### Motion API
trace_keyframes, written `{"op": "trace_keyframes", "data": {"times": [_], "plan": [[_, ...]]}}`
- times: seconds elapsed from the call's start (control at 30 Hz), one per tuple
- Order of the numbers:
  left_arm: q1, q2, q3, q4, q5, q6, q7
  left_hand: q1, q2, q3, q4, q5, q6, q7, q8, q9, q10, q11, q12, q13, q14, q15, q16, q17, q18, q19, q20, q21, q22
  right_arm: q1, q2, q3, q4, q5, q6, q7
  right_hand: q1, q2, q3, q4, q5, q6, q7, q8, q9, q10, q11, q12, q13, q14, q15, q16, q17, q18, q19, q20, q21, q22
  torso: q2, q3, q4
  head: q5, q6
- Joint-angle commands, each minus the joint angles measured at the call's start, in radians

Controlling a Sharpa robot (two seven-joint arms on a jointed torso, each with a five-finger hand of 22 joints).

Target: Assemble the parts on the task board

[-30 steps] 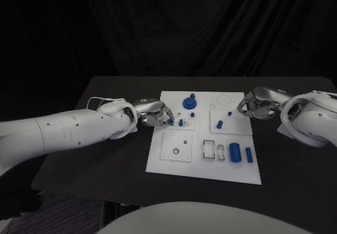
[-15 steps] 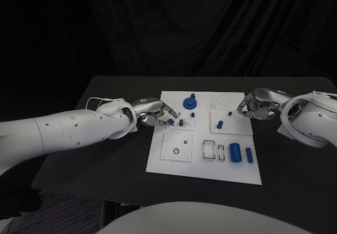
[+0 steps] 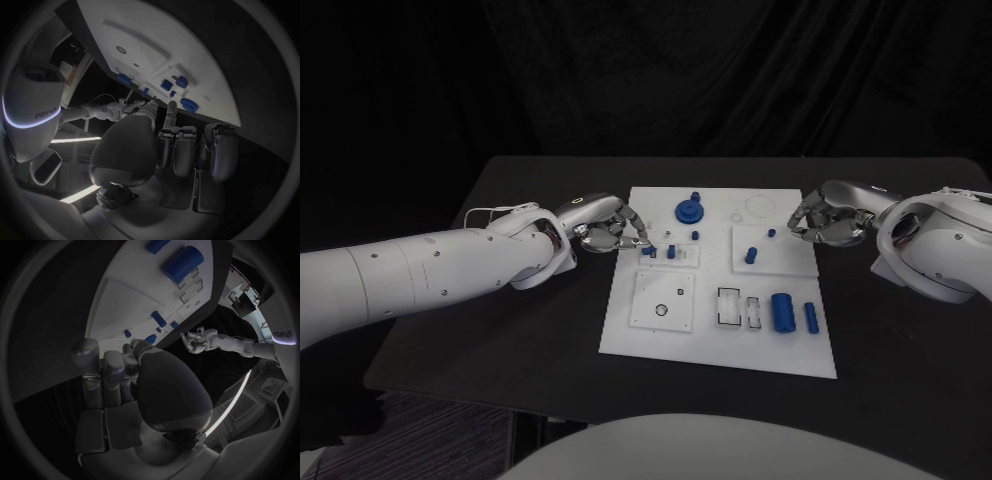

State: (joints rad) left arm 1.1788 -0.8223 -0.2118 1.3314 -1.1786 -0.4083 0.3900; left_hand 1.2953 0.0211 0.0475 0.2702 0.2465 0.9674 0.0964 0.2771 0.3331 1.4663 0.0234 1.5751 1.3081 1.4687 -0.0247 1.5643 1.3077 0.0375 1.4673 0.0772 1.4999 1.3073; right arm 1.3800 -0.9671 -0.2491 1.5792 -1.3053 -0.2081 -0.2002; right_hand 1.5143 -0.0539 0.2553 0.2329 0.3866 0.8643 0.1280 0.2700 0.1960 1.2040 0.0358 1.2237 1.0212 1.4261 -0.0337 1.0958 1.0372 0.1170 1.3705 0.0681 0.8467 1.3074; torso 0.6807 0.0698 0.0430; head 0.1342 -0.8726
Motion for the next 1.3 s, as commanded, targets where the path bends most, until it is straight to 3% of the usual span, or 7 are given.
{"op": "trace_keyframes", "data": {"times": [0.03, 0.13, 0.17, 0.33, 0.63, 1.3], "plan": [[-0.003, -0.010, 0.001, 0.024, 0.204, 0.053, -0.210, -0.051, 0.017, -0.054, 0.017, 0.020, -0.038, -0.010, 0.112, 0.149, 0.105, -0.009, -0.004, 0.263, 0.102, -0.006, 0.006, 0.263, -0.021, 0.060, 0.003, 0.016, 0.242, -0.003, -0.004, 0.001, 0.003, -0.002, 0.002, -0.004, 0.003, 0.001, 0.004, 0.001, 0.001, -0.002, 0.001, -0.004, -0.001, -0.003, 0.006, -0.002, 0.000, -0.002, 0.002, -0.003, -0.001, 0.006, 0.001, 0.005, -0.007, 0.094, 0.000, 0.0005, 0.0012, -0.002, 0.000], [-0.004, -0.016, 0.001, 0.037, 0.306, 0.095, -0.316, -0.077, 0.029, -0.078, 0.016, 0.026, -0.062, -0.020, 0.171, 0.241, 0.105, -0.019, -0.004, 0.263, 0.102, -0.017, 0.006, 0.263, -0.022, 0.064, -0.004, 0.021, 0.243, -0.003, -0.006, 0.001, 0.004, -0.002, 0.000, -0.003, 0.003, 0.001, 0.004, 0.001, 0.001, -0.002, 0.001, -0.004, -0.001, -0.003, 0.006, -0.002, 0.000, -0.002, 0.002, -0.003, -0.001, 0.006, 0.001, 0.005, -0.007, 0.094, 0.000, 0.0009, 0.0009, -0.001, 0.000], [-0.004, -0.016, 0.001, 0.039, 0.340, 0.112, -0.347, -0.097, 0.034, -0.098, 0.017, 0.026, -0.088, -0.020, 0.202, 0.305, 0.105, -0.023, -0.004, 0.263, 0.102, -0.020, 0.006, 0.263, -0.023, 0.065, -0.007, 0.022, 0.244, -0.003, -0.006, 0.001, 0.004, -0.002, 0.000, -0.003, 0.003, 0.001, 0.004, 0.001, 0.001, -0.002, 0.001, -0.004, -0.001, -0.003, 0.006, -0.002, 0.000, -0.002, 0.002, -0.003, -0.001, 0.006, 0.001, 0.005, -0.007, 0.094, 0.000, 0.0010, 0.0008, -0.001, 0.000], [-0.005, -0.012, 0.001, 0.041, 0.421, 0.190, -0.450, -0.125, 0.036, -0.126, 0.019, 0.019, -0.110, -0.024, 0.228, 0.373, 0.105, -0.021, -0.004, 0.263, 0.102, -0.022, 0.006, 0.263, -0.020, 0.061, -0.011, 0.015, 0.241, -0.003, -0.006, 0.001, 0.005, -0.002, -0.002, -0.003, 0.003, 0.001, 0.004, 0.001, 0.001, -0.002, 0.001, -0.004, -0.001, -0.003, 0.006, -0.002, 0.000, -0.002, 0.002, -0.003, -0.001, 0.006, 0.001, 0.005, -0.007, 0.094, 0.001, 0.0003, 0.0015, -0.003, 0.000], [-0.005, 0.003, 0.001, 0.034, 0.452, 0.251, -0.558, -0.125, 0.036, -0.126, 0.019, 0.019, -0.110, -0.024, 0.228, 0.373, 0.105, -0.021, -0.004, 0.263, 0.102, -0.022, 0.006, 0.263, -0.020, 0.061, -0.011, 0.015, 0.241, -0.003, -0.008, 0.001, 0.004, -0.002, -0.003, -0.003, 0.003, 0.001, 0.004, 0.001, 0.001, -0.002, 0.001, -0.004, -0.001, -0.003, 0.006, -0.002, 0.000, -0.002, 0.002, -0.003, -0.001, 0.006, 0.001, 0.005, -0.007, 0.094, 0.001, -0.0003, -0.0008, -0.003, 0.000], [-0.005, 0.003, 0.001, 0.034, 0.452, 0.251, -0.558, -0.125, 0.036, -0.126, 0.019, 0.019, -0.110, -0.024, 0.228, 0.373, 0.105, -0.021, -0.004, 0.263, 0.102, -0.022, 0.006, 0.263, -0.020, 0.061, -0.011, 0.015, 0.241, -0.003, -0.008, 0.001, 0.004, -0.002, -0.003, -0.003, 0.003, 0.001, 0.004, 0.001, 0.001, -0.002, 0.001, -0.004, -0.001, -0.003, 0.006, -0.002, 0.000, -0.002, 0.002, -0.003, -0.001, 0.006, 0.001, 0.005, -0.007, 0.094, 0.001, -0.0003, -0.0008, -0.003, 0.000]]}}
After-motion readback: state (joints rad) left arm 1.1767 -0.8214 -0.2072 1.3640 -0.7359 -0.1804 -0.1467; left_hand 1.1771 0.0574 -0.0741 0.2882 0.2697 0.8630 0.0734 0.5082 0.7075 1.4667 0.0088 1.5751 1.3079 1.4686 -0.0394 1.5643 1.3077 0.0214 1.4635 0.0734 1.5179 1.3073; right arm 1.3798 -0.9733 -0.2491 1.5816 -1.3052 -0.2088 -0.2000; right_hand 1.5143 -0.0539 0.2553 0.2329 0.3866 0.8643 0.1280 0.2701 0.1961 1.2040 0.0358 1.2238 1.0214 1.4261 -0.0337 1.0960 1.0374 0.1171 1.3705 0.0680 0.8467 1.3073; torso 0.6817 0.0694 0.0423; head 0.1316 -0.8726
